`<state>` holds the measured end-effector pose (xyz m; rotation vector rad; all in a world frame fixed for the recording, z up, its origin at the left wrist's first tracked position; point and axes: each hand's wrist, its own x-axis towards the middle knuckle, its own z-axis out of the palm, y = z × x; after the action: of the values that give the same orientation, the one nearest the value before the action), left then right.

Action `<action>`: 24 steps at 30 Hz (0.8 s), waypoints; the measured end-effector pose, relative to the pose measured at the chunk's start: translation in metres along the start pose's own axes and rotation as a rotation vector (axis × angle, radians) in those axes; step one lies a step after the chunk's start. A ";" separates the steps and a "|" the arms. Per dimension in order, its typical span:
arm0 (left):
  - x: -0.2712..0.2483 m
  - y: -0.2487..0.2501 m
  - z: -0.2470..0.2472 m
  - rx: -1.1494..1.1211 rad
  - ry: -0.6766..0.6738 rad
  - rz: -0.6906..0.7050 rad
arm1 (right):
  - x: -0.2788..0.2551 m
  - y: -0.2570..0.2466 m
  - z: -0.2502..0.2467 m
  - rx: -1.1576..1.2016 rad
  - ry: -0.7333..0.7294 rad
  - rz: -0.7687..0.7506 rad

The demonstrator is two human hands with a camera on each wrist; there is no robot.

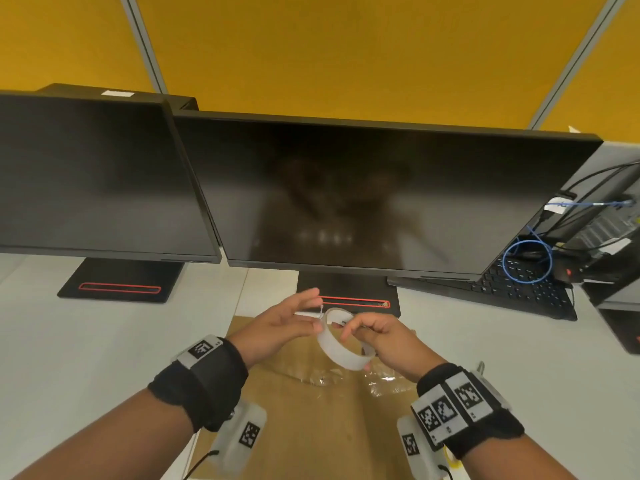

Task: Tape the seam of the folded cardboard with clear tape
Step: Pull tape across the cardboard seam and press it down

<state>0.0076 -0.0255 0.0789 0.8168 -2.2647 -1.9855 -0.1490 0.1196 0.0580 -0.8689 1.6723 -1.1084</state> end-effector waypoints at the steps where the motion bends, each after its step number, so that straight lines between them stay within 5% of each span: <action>1: 0.000 0.000 -0.001 0.001 -0.044 0.005 | -0.001 -0.001 0.000 -0.035 -0.007 -0.003; 4: 0.000 -0.003 -0.004 -0.038 -0.053 0.043 | -0.002 -0.003 0.001 -0.110 -0.007 -0.009; 12: 0.003 -0.019 -0.002 -0.036 0.218 0.104 | -0.004 0.002 0.000 0.039 -0.027 0.060; 16: 0.007 -0.022 -0.007 -0.041 0.307 0.108 | -0.008 0.004 0.001 0.084 -0.127 -0.026; 24: 0.008 -0.036 -0.008 0.169 0.379 -0.010 | 0.000 0.023 0.002 -0.237 0.109 -0.191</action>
<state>0.0165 -0.0376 0.0444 1.1095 -2.2200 -1.4958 -0.1486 0.1266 0.0358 -1.1570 1.8676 -1.1150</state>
